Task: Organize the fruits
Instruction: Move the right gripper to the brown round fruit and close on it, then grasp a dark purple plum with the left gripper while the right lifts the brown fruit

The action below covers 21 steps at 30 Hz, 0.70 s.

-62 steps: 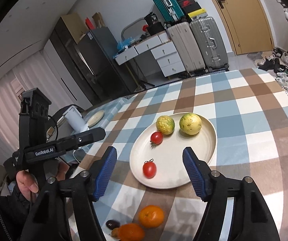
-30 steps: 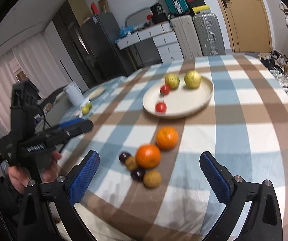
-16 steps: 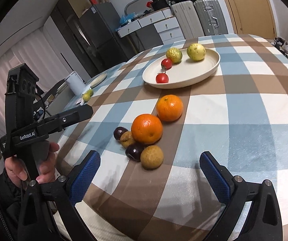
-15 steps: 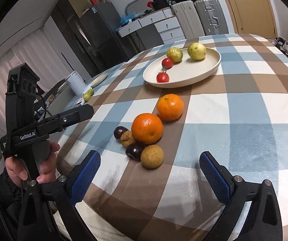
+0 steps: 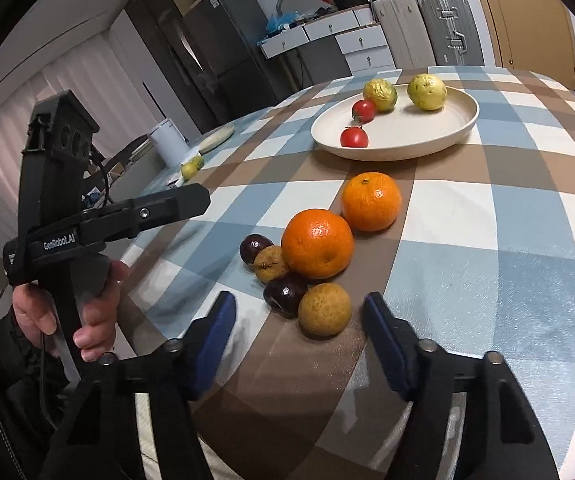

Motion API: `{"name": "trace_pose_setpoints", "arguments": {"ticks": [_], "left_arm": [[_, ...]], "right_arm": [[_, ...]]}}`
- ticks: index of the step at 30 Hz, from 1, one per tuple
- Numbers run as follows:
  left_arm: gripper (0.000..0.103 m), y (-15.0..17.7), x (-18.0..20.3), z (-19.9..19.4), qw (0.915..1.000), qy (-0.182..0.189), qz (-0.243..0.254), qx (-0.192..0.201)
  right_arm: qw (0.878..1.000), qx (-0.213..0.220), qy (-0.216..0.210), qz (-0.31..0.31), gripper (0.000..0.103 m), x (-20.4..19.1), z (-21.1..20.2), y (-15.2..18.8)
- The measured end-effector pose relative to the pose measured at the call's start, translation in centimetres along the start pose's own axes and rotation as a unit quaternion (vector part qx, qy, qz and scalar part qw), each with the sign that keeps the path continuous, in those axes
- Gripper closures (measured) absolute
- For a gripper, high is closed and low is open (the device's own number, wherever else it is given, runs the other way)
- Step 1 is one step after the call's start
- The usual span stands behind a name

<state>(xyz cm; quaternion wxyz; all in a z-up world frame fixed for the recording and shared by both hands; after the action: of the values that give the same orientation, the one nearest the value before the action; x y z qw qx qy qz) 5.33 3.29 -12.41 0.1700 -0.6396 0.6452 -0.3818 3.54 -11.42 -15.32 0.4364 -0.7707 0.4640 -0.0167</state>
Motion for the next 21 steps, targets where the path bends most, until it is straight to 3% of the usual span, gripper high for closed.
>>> {"name": "trace_pose_setpoints", "arguments": {"ticks": [4,7,9,18,21], "left_arm": [[0.001,-0.1,-0.2,0.1,1.0000,-0.001,0.000,0.002],[0.001,-0.1,-0.3,0.0,1.0000,-0.002,0.003,0.003],[0.001,-0.2,-0.6,0.0,1.0000,-0.003,-0.001,0.006],[0.001,-0.7,-1.8,-0.8,0.9998,-0.004,-0.017,0.011],[0.001,-0.3,-1.6,-0.4,0.9985,0.038,-0.035,-0.015]], "right_arm": [[1.000,-0.001,-0.011,0.011,0.056,0.3,0.1,0.1],[1.000,-0.003,-0.014,0.006,0.075,0.1,0.0,0.2],[0.999,-0.004,-0.033,-0.001,0.076,-0.5,0.0,0.4],[0.999,0.011,-0.027,0.018,0.076,0.5,-0.6,0.4],[0.999,0.019,-0.029,0.026,0.076,0.9,-1.0,0.3]]}}
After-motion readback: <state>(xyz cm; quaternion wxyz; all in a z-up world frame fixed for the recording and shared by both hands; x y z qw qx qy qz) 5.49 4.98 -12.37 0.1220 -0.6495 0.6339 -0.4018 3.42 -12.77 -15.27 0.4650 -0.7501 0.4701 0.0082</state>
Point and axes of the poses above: each gripper's, at about its wrist camera, not at the fingertips, and z roughly the way its jaws point, x to its right, y to its underside, the point moved 5 cm from there along z, roughly the way its jaws point, and after that the axes turned 2 degrees about x, right-handed, at the moved point
